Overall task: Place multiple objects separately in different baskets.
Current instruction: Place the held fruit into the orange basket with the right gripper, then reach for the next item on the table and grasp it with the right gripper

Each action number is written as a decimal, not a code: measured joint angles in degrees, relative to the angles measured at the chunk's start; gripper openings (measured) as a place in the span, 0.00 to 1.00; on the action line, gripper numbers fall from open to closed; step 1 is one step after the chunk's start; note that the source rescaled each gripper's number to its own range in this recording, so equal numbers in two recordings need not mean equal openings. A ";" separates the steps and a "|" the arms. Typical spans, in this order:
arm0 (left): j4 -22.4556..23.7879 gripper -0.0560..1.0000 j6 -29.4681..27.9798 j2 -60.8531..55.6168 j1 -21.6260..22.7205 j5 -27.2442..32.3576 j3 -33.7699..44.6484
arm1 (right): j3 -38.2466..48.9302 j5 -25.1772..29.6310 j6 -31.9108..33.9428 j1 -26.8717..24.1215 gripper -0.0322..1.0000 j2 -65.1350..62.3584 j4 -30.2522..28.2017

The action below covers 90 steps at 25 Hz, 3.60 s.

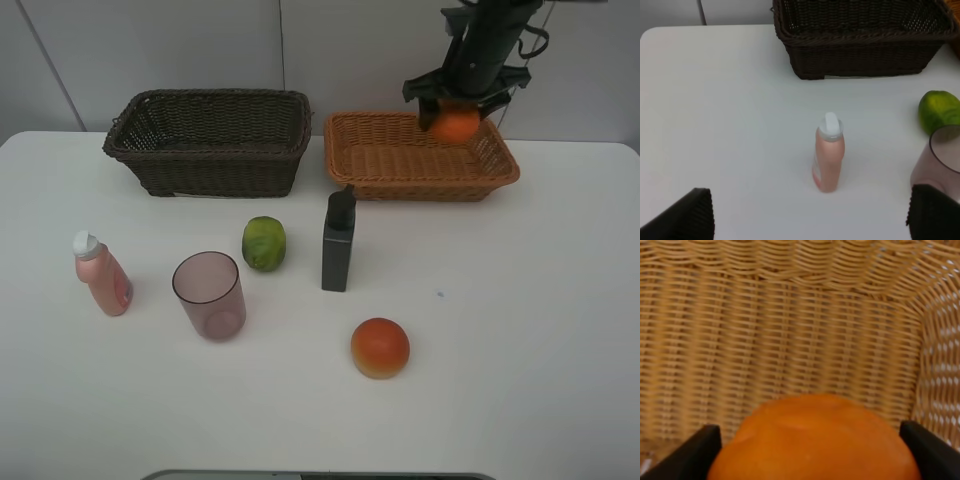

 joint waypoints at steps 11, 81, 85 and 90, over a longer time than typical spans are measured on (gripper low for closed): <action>0.00 0.99 0.00 0.00 0.00 0.00 0.00 | -0.62 -10.72 0.00 -0.64 0.56 6.69 -0.54; 0.00 0.99 0.00 0.00 0.00 0.00 0.00 | 57.36 -11.17 0.00 28.66 1.00 -40.97 0.94; 0.00 0.99 0.00 0.00 0.00 0.00 0.00 | 57.36 -12.85 -5.78 31.13 1.00 -36.61 0.94; 0.00 0.99 0.00 0.00 0.00 0.00 0.00 | 57.55 -13.67 -19.93 32.51 1.00 -32.82 1.20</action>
